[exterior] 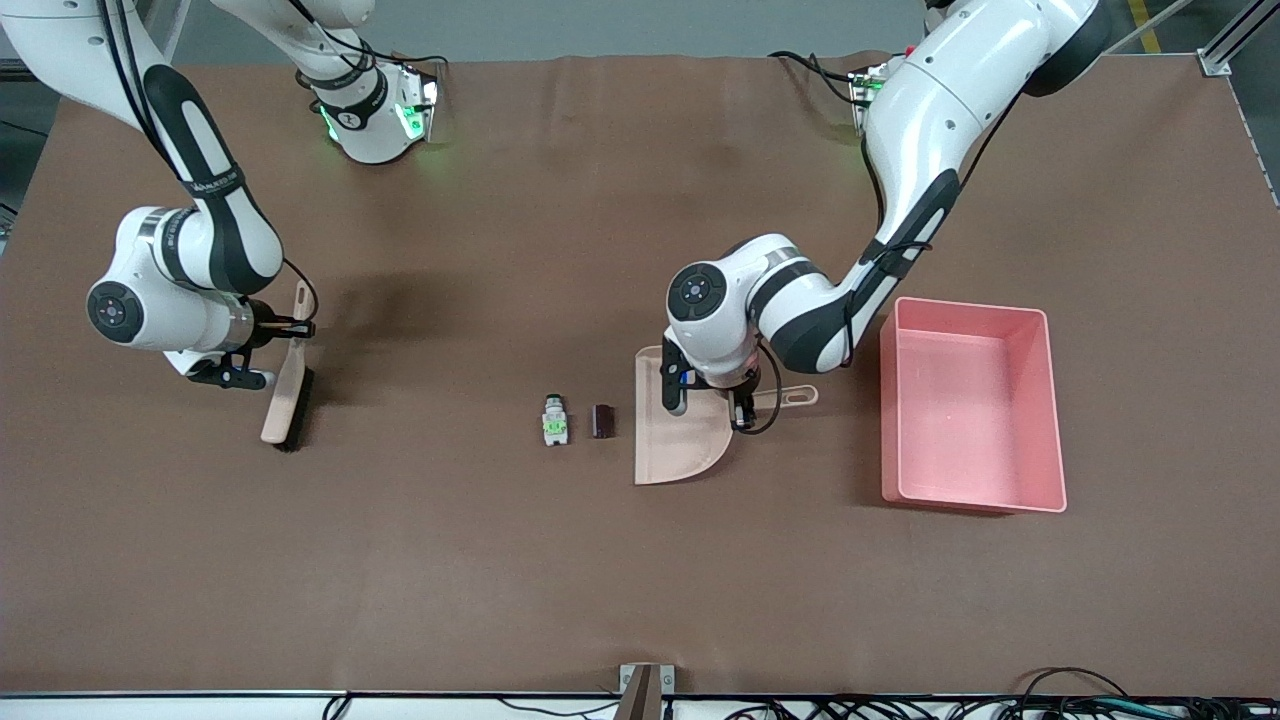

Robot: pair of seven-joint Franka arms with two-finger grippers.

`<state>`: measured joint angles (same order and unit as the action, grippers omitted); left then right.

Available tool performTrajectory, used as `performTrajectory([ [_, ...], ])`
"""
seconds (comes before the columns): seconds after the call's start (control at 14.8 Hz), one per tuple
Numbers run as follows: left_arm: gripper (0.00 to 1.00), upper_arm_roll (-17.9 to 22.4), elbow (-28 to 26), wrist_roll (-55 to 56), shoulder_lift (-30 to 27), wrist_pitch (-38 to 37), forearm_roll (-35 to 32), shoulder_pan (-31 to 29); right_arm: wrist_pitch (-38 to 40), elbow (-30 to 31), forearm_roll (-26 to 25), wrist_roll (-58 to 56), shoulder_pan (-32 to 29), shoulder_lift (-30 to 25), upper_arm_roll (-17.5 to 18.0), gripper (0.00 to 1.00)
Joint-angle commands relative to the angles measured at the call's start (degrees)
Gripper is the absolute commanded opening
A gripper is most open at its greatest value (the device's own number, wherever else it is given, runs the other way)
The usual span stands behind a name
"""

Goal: Clean e-waste and dump in bin
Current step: 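Slide the dustpan with the left gripper toward the module and capacitor, then lift the brush with the right gripper and move it behind the parts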

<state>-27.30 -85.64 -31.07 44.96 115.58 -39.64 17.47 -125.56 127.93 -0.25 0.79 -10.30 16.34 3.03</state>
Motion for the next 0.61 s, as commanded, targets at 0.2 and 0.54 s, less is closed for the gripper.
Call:
performTrajectory([
  [0.2,0.05,0.84,3.20,0.40,2.40,-0.71,-1.23,3.44,13.53,-13.37,1.30,-0.08,0.55,-1.13,0.74,0.00],
  [0.54,0.05,1.99,4.34,0.49,3.28,-0.44,-1.05,4.94,16.66,-15.79,9.64,1.66,5.98,-1.22,0.66,0.00],
])
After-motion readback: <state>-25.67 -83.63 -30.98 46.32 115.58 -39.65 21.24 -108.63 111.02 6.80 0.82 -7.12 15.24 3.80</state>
